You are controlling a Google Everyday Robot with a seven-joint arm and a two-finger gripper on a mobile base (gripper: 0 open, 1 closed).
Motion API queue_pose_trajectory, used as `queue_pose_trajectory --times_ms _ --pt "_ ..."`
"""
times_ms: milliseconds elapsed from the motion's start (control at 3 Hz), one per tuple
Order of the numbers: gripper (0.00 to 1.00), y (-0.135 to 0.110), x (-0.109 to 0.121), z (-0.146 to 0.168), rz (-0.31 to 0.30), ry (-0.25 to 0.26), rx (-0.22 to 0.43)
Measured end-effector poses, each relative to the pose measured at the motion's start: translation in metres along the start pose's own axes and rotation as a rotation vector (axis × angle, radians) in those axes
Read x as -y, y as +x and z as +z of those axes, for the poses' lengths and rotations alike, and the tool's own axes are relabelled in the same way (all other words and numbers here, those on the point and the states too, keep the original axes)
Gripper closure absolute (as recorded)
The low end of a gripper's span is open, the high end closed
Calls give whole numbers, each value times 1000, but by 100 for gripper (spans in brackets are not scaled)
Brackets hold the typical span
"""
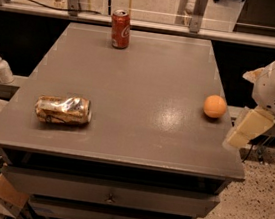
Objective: Move orange near coke can
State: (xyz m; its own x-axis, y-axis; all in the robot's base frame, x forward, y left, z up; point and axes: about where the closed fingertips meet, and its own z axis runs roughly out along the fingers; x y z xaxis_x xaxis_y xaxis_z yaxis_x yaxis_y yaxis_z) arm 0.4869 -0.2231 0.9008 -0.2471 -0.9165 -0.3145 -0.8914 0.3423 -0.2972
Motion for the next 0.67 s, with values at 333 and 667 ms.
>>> queue_pose_trajectory --times_ms 333,667 --pt "0 4 20 31 44 14 24" --pt "0 7 37 55 105 7 48"
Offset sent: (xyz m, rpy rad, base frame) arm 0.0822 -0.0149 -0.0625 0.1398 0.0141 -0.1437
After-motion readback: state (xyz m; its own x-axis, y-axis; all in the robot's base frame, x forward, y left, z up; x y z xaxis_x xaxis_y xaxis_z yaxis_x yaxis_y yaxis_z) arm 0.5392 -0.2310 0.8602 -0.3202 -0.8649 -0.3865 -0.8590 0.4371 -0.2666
